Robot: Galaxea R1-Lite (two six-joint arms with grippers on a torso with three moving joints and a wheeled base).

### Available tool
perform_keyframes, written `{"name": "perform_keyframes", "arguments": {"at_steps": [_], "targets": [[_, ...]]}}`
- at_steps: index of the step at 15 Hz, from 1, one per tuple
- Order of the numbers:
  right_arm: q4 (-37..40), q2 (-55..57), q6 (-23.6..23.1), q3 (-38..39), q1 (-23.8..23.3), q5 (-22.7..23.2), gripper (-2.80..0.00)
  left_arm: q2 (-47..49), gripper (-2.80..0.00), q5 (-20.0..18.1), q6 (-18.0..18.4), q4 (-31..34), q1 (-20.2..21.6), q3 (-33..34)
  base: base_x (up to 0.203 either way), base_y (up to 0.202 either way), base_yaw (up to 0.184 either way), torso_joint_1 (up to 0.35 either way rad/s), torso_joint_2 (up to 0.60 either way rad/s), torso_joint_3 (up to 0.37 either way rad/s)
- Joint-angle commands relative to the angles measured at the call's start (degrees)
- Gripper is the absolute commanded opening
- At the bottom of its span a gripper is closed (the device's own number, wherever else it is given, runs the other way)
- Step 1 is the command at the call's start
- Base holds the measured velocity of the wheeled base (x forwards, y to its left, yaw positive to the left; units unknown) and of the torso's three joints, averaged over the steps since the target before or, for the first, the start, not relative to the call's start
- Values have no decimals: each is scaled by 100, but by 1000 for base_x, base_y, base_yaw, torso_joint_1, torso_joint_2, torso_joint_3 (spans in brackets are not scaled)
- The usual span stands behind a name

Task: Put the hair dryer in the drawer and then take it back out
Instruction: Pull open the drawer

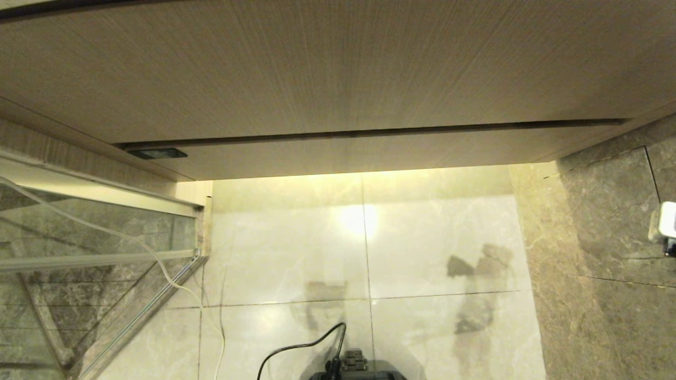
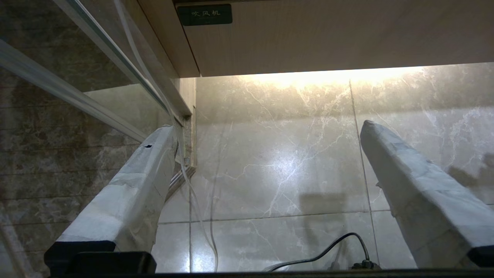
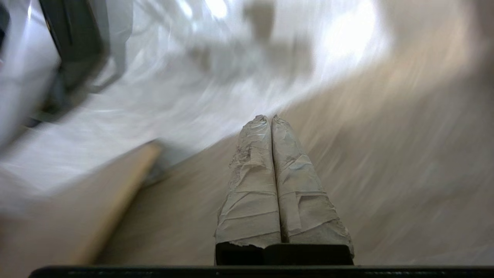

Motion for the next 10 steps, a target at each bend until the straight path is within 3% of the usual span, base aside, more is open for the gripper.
{"name": "perform_keyframes", "arguments": {"at_steps": [1, 4, 8, 10], "targets": [[-37, 244, -1123, -21, 76, 634, -280, -2, 0, 1, 3, -10, 2, 229, 0, 0, 0, 0, 0, 0], [-329, 190, -1838, -38, 161, 470, -280, -2, 0, 1, -6, -10, 2, 229, 0, 0, 0, 0, 0, 0], [-554, -66, -1922, -123, 161, 346, -280, -2, 0, 1, 3, -10, 2, 229, 0, 0, 0, 0, 0, 0], [-804, -89, -2289, -157, 408, 95, -280, -2, 0, 1, 3, -10, 2, 229, 0, 0, 0, 0, 0, 0]]}}
